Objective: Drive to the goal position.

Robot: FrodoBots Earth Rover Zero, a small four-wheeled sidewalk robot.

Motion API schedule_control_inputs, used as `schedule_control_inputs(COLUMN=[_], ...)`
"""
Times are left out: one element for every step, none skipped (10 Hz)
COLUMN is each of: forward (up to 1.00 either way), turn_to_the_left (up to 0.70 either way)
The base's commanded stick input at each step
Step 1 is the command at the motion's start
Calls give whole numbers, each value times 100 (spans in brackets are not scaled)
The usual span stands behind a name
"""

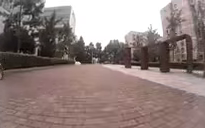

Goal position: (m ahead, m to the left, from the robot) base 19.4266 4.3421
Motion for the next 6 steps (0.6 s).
schedule_control_inputs(forward=[63, 63, 63, 63, 63, 63], turn_to_the_left=[0, 0, 0, 0, 0, 0])
